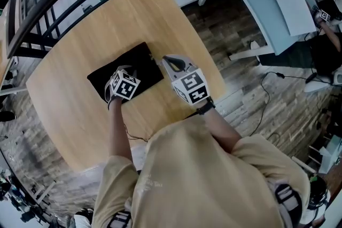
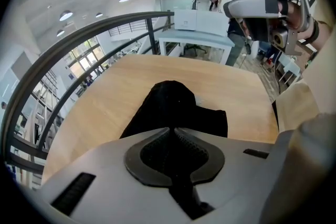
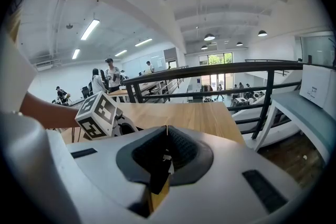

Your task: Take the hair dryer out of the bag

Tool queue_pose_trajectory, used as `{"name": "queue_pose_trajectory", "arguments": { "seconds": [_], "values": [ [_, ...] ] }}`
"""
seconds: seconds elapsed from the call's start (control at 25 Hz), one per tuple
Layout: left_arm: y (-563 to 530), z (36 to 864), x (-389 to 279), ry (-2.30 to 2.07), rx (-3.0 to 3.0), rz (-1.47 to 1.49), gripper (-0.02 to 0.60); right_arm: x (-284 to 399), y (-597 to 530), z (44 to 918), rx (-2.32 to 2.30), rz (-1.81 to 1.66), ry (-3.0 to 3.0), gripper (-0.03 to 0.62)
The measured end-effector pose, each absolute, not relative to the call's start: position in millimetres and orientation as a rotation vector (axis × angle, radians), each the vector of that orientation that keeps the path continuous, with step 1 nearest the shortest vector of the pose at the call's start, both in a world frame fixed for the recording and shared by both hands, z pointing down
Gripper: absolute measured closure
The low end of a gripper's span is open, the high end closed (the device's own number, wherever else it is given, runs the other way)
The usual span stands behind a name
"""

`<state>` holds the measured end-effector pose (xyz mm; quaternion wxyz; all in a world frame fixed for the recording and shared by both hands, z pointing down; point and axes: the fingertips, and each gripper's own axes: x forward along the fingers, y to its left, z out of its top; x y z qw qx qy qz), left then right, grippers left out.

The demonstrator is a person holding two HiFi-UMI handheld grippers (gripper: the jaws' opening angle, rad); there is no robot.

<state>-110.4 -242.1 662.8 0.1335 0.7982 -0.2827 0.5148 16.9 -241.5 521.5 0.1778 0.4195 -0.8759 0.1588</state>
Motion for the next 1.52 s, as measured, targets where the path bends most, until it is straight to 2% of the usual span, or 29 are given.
{"name": "queue_pose_trajectory", "arguments": {
  "seconds": [0.44,1.0,1.04,1.12,1.2,1.52],
  "values": [
    [-238,640,-134,-0.947,2.300,1.269,0.561,18,-249,544,1.072,0.475,-2.487,0.579],
    [-233,637,-146,-0.968,2.290,1.226,0.561,-36,-257,612,0.250,0.023,-2.378,0.577],
    [-233,637,-146,-0.967,2.291,1.224,0.561,-40,-258,619,0.206,-0.005,-2.353,0.573],
    [-234,638,-147,-0.968,2.292,1.215,0.561,-47,-256,633,0.096,-0.055,-2.301,0.484],
    [-234,639,-150,-0.971,2.290,1.204,0.561,-54,-251,649,-0.022,-0.110,-2.241,0.438],
    [-236,642,-152,-0.984,2.280,1.169,0.561,-66,-250,695,-0.159,-0.203,-2.111,0.428]
  ]
}}
